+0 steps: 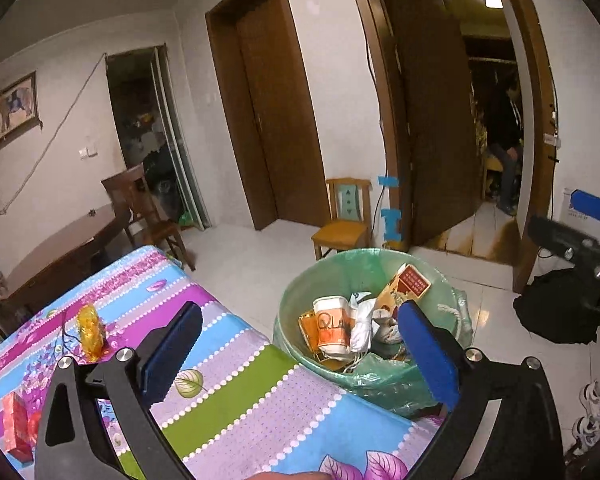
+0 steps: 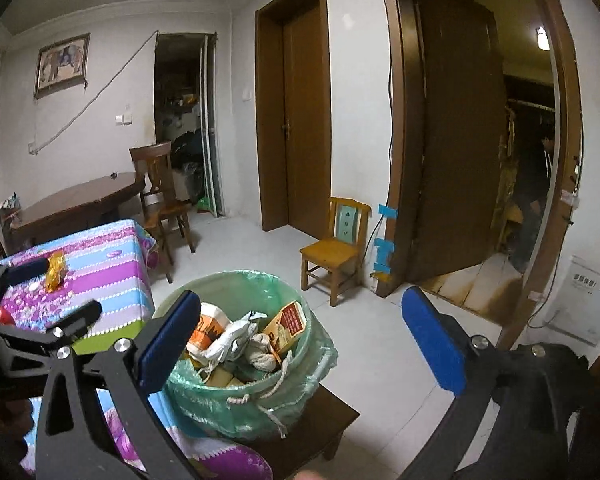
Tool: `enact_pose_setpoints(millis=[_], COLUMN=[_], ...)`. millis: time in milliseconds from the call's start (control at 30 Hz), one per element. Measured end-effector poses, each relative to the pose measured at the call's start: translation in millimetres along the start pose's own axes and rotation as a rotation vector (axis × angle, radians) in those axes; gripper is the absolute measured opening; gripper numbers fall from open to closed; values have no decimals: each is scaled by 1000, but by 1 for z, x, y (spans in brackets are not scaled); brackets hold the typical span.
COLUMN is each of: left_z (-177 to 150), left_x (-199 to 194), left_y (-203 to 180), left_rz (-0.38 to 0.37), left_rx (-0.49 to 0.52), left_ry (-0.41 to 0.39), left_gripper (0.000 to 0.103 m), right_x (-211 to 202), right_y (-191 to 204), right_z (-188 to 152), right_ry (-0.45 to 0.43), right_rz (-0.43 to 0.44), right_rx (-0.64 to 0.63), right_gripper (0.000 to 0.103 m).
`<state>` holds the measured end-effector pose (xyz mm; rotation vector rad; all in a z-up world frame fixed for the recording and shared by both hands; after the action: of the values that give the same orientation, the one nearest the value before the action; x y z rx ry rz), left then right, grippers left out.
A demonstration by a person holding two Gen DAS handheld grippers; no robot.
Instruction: Collect trash
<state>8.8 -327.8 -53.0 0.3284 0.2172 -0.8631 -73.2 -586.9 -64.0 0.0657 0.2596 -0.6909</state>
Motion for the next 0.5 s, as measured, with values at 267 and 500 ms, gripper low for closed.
enact_pose_setpoints(millis=[267,500], left_z=[2,5], left_x=[-22,-29], left_y=[1,5], left_rz=[-2,2], left_rx=[0,-4], left_ry=[-9,-17], left_gripper=[98,98], right_x=[-15,-21], right_y=[12,17], right_z=[0,1], right_ry=[-19,-32], right_rz=[-37,-49], right_rx=[-55,-86], right_gripper=[97,97])
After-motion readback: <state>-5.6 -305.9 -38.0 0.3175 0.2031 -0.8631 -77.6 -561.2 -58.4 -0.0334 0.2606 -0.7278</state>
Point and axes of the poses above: each gripper's, at about its wrist camera, not at the fingertips, and x roughly the way its jaws point, y to its left, z to its top, the point moved 7 cm from there along x, roughly the way its jaws point, and after that the axes turned 7 degrees about -y, right-handed, at the moved point
